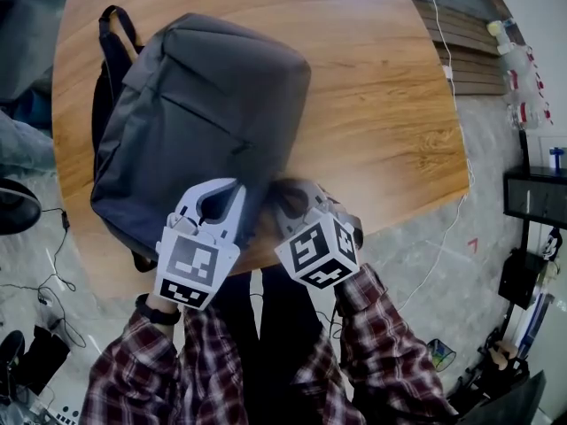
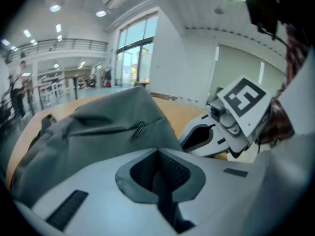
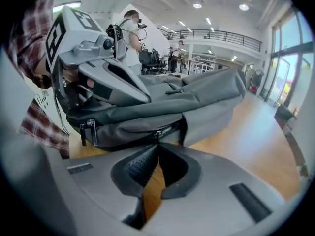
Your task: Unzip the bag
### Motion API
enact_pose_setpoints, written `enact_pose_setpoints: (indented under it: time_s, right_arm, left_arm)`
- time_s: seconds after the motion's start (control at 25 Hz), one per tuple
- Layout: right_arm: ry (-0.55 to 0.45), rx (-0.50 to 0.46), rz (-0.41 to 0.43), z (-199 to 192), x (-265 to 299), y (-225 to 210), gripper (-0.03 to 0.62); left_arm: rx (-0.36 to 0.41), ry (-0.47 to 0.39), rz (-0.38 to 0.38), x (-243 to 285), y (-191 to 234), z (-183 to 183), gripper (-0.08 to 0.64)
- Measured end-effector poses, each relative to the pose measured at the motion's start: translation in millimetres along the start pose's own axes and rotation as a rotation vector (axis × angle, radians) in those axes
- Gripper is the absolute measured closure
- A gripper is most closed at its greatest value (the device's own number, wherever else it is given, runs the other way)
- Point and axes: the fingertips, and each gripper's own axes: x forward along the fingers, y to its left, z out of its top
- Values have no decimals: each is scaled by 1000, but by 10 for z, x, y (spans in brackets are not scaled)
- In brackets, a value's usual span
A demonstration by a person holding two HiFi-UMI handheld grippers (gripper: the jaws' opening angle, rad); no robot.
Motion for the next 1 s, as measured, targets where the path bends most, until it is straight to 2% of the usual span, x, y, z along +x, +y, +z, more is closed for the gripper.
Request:
enact_pose_setpoints:
  time_s: [0.16, 0.2, 0.28, 0.36, 0.52, 0.68, 0.84, 1.0]
  right_arm:
    - [18, 59, 10, -24, -27, 20, 574]
    - [24, 68, 13, -37, -36, 22, 574]
    - [36, 89, 21, -70, -66, 46, 574]
    - [54, 106, 27, -119, -104, 109, 574]
    - [89, 151, 25, -271, -206, 263, 574]
    - [107, 227, 25, -423, -337, 429, 574]
    - [82, 301, 85, -415, -379, 749, 574]
    - [36, 371, 54, -315, -396, 832, 574]
  left_arm:
    - [440, -9, -212, 210, -154, 164, 552]
    - [519, -4, -276, 243, -183, 159, 552]
    - [606, 0, -377, 286, -213, 149, 552]
    - [651, 3, -423, 326, -216, 156, 552]
    - [642, -7, -402, 478, -183, 280, 552]
    - [542, -30, -350, 685, -116, 445, 552]
    - [443, -39, -269, 909, 16, 603, 552]
    - [405, -35, -203, 1082, 100, 709, 552]
